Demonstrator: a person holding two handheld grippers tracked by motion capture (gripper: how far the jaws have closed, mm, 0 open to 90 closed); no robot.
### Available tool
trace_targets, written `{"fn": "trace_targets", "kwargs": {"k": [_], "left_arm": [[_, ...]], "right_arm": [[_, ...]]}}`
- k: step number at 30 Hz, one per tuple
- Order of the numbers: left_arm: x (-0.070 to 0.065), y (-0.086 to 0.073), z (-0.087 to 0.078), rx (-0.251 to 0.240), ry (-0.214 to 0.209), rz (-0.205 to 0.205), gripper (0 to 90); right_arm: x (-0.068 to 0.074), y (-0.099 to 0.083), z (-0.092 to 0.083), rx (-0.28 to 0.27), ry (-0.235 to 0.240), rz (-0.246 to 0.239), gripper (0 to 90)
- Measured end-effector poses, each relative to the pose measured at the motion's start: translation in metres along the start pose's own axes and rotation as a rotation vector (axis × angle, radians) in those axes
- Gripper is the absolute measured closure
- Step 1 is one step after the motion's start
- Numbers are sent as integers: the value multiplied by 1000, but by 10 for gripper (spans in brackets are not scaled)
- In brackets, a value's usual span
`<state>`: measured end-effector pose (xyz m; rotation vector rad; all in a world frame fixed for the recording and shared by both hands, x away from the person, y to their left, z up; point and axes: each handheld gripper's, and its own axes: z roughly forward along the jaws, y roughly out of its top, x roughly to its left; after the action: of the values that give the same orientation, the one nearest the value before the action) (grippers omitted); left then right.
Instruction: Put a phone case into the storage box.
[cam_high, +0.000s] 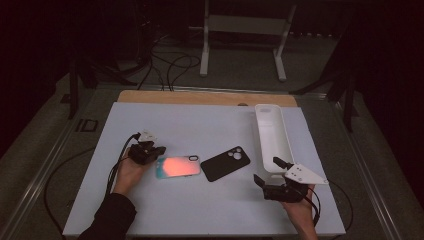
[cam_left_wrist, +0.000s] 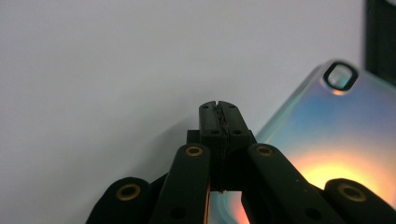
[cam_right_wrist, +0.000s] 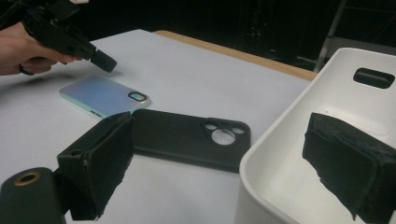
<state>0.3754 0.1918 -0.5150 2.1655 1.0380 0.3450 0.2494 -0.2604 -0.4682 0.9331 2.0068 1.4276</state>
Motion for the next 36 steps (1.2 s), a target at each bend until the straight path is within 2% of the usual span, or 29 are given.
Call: {"fn": "trace_targets", "kwargs": {"k": [1,2,8,12,21,25,32,36], "left_arm": [[0,0,0,0,0,0,900],[0,-2,3,32,7,5,900],[-3,-4,0,55,6,2,900],[-7,-12,-5,43,-1,-22,900],[-31,-39,-30,34,-17,-12,900],[-39,-43,-35,48,-10,14,900],[-34,-47,-35,16,-38,-22,900],[-30,-48,-37,-8,-24,-48,853]], "right_arm": [[0,0,0,0,0,0,88],[0,0,0,0,0,0,88],[0,0,-1,-4,1,3,88],[0,0,-2,-7,-2,0,88],[-4,1,-4,-22,-1,18,88],[-6,3,-2,-24,-2,12,88],[-12,5,5,-23,-14,24,88],[-14,1,3,-21,-23,33,88]]}}
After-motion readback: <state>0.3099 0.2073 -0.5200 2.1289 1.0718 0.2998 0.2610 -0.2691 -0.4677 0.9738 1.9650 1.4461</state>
